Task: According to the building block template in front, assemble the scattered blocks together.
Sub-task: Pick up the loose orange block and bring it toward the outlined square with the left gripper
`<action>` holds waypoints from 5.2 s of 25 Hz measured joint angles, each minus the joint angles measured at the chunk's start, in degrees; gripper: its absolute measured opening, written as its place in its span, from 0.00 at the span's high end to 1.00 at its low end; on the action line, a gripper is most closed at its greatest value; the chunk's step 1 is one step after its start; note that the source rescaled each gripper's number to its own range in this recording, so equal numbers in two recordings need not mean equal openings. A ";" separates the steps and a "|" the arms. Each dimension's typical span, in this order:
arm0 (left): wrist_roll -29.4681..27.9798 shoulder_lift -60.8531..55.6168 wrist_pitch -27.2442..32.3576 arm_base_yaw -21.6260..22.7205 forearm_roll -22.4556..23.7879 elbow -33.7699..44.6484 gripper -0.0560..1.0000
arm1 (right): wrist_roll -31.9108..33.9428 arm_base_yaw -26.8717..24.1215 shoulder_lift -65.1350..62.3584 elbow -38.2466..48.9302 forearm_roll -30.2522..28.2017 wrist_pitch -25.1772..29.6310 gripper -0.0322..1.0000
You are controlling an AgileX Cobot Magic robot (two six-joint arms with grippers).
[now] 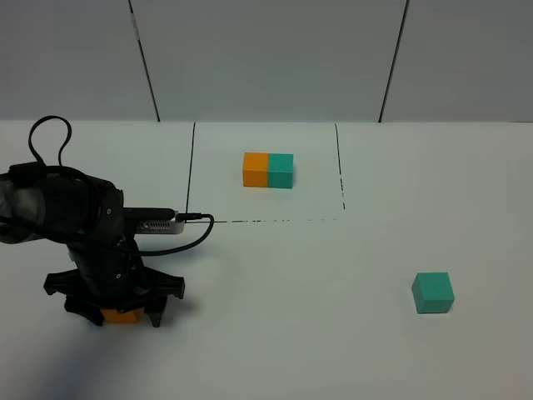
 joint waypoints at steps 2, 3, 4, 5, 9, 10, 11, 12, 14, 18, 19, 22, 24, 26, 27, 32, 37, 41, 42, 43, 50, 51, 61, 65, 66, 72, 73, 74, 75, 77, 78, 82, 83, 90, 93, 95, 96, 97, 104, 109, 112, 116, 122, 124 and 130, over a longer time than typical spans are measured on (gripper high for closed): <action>-0.13 0.00 0.56 0.00 -0.18 0.00 0.59 | 0.00 0.00 0.00 0.00 0.00 0.00 0.25; -0.17 0.00 0.91 0.00 -0.27 0.00 0.64 | 0.00 0.00 0.00 0.00 0.00 0.00 0.25; -0.27 0.00 1.19 0.00 -0.42 0.00 0.69 | 0.00 0.00 0.00 0.00 0.00 0.00 0.25; -0.37 0.00 1.41 0.00 -0.49 0.00 0.76 | 0.00 0.00 0.00 0.00 0.00 0.00 0.25; -0.41 0.00 1.91 0.00 -0.68 0.00 0.94 | 0.00 0.00 0.00 0.00 0.00 0.00 0.25; -0.41 0.00 1.91 0.00 -0.68 0.00 0.94 | 0.00 0.00 0.00 0.00 0.00 0.00 0.25; -0.49 0.00 1.91 0.00 -0.68 0.00 0.94 | 0.00 0.00 0.00 0.00 0.00 0.00 0.25; -0.49 0.00 1.91 0.00 -0.68 0.00 0.94 | 0.00 0.00 0.00 0.00 0.00 0.00 0.25; -0.49 0.00 1.91 0.00 -0.68 0.00 0.94 | 0.00 0.00 0.00 0.00 0.00 0.00 0.25; -0.49 0.00 1.80 0.00 -0.68 0.00 0.94 | 0.00 0.00 0.00 0.00 0.00 0.00 0.25; -0.49 0.00 1.75 0.00 -0.63 0.00 0.94 | 0.00 0.00 0.00 0.00 0.00 0.00 0.25; -0.39 -0.11 1.74 0.00 -0.36 0.00 0.94 | 0.00 0.00 0.00 0.00 0.00 0.00 0.25; -0.04 -0.32 1.69 -0.08 0.34 0.11 0.94 | 0.00 0.00 0.00 0.00 0.00 0.00 0.25; 0.21 -0.86 1.76 -0.14 2.76 0.31 0.94 | 0.00 0.00 0.00 0.00 0.00 0.00 0.25; 0.49 -1.19 2.08 -0.14 4.73 0.63 0.94 | 0.00 0.00 0.00 0.00 0.00 0.00 0.25; 4.96 -5.73 4.90 -0.08 11.74 1.08 0.94 | 0.00 0.00 0.00 0.00 0.00 0.00 0.25; 19.39 -11.74 5.11 -0.08 12.97 1.08 0.94 | 0.00 0.00 0.00 0.00 0.00 0.00 0.25; 35.98 -14.38 4.98 -0.08 10.92 1.08 0.94 | 0.00 0.00 0.00 0.00 0.00 0.00 0.25; 40.97 -14.48 4.88 -0.08 9.84 1.08 0.94 | 0.00 0.00 0.00 0.00 0.00 0.00 0.25; 45.15 -14.48 4.57 -0.08 8.32 1.08 0.94 | 0.00 0.00 0.00 0.00 0.00 0.00 0.25; 69.52 -14.42 0.09 -0.08 -1.20 -1.75 0.94 | 0.00 0.00 0.00 0.00 0.00 0.00 0.25; 71.27 -14.21 0.19 -0.08 -2.23 -2.81 0.94 | 0.00 0.00 0.00 0.00 0.00 0.00 0.25; 76.20 -0.11 16.19 -0.14 -7.47 -23.79 0.95 | 0.00 0.00 0.00 0.00 0.00 0.00 0.25; 80.36 5.16 18.61 -2.07 -9.48 -28.56 0.95 | 0.00 0.00 0.00 0.00 0.00 0.00 0.25; 81.10 6.12 18.66 -2.87 -9.55 -29.54 0.95 | 0.00 0.00 0.00 0.00 0.00 0.00 0.25; 81.60 13.46 19.79 -8.53 -7.09 -36.08 0.95 | 0.00 0.00 0.00 0.00 0.00 0.00 0.25; 81.32 14.26 20.20 -9.22 -6.60 -37.11 0.95 | 0.00 0.00 0.00 0.00 0.00 0.00 0.25; 81.02 15.37 20.67 -9.97 -6.11 -38.37 0.95 | 0.00 0.00 0.00 0.00 0.00 0.00 0.25; 80.78 16.42 21.21 -10.67 -5.48 -39.58 0.95 | 0.00 0.00 0.00 0.00 0.00 0.00 0.25; 80.09 18.16 22.04 -11.73 -4.53 -41.75 0.95 | 0.00 0.00 0.00 0.00 0.00 0.00 0.25; 79.78 19.04 22.67 -12.19 -4.29 -42.88 0.95 | 0.00 0.00 0.00 0.00 0.00 0.00 0.25; 78.45 21.96 24.71 -13.39 -2.68 -46.60 0.95 | 0.00 0.00 0.00 0.00 0.00 0.00 0.25; 78.13 22.62 25.27 -13.64 -2.24 -47.30 0.95 | 0.00 0.00 0.00 0.00 0.00 0.00 0.25; 76.29 24.48 26.52 -14.43 0.11 -48.61 0.95 | 0.00 0.00 0.00 0.00 0.00 0.00 0.25; 75.89 24.48 26.52 -14.43 0.65 -48.67 0.95 | 0.00 0.00 0.00 0.00 0.00 0.00 0.25; 75.84 24.48 25.98 -14.43 0.79 -48.67 0.95 | 0.00 0.00 0.00 0.00 0.00 0.00 0.25; 75.77 24.48 25.40 -14.43 0.79 -48.67 0.95 | 0.00 0.00 0.00 0.00 0.00 0.00 0.25; 75.72 24.48 24.89 -14.43 0.71 -48.67 0.95 | 0.00 0.00 0.00 0.00 0.00 0.00 0.25; 75.70 24.90 23.75 -14.43 0.02 -48.67 0.95 | 0.00 0.00 0.00 0.00 0.00 0.00 0.25; 75.70 25.27 23.87 -14.43 0.08 -49.14 0.95 | 0.00 0.00 0.00 0.00 0.00 0.00 0.25; 75.70 25.32 23.87 -14.43 0.08 -49.15 0.95 | 0.00 0.00 0.00 0.00 0.00 0.00 0.25; 75.70 25.32 23.82 -14.43 0.08 -49.15 0.95 | 0.00 0.00 0.00 0.00 0.00 0.00 0.25; 75.70 25.32 23.78 -14.43 0.08 -49.15 0.95 | 0.00 0.00 0.00 0.00 0.00 0.00 0.25; 75.70 25.32 23.69 -14.43 0.08 -49.15 0.89 | 0.00 0.00 0.00 0.00 0.00 0.00 0.25; 74.84 25.32 22.47 -14.43 0.14 -49.25 0.21 | 0.00 0.00 0.00 0.04 0.00 0.00 0.25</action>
